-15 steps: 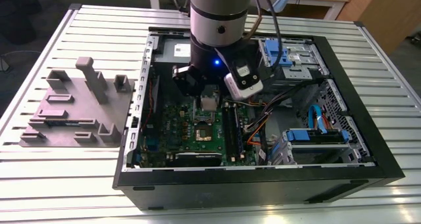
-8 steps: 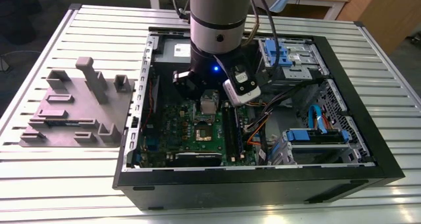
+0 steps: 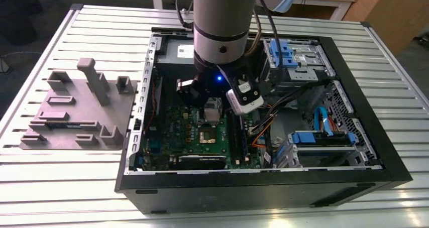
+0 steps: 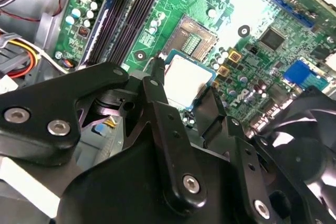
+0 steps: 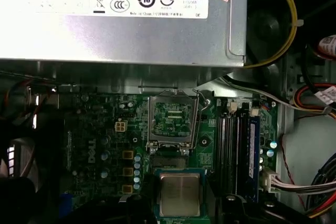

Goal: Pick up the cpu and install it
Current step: 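Place the cpu into insertion slot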

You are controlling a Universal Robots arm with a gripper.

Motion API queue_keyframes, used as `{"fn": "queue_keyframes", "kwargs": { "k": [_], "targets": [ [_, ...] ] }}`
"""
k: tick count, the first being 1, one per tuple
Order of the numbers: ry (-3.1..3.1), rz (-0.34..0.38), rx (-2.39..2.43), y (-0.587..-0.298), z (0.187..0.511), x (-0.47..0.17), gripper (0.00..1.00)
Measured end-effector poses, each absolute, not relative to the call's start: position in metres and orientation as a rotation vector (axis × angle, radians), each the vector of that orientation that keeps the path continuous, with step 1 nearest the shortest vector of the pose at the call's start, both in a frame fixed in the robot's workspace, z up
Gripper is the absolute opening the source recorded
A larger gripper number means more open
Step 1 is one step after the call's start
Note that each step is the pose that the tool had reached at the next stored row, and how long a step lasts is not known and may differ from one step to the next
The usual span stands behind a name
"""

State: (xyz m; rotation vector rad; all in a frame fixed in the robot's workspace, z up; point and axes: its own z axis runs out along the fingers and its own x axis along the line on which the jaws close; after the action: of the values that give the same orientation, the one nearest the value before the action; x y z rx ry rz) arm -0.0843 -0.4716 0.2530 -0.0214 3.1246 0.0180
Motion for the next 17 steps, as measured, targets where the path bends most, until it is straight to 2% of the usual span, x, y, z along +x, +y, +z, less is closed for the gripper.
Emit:
{"fn": "queue_keyframes", "kwargs": {
  "k": [17],
  "targets": [
    [3.125,0.018,-0.013,-0.478,0.226,-0.089,0.47]
  ]
}}
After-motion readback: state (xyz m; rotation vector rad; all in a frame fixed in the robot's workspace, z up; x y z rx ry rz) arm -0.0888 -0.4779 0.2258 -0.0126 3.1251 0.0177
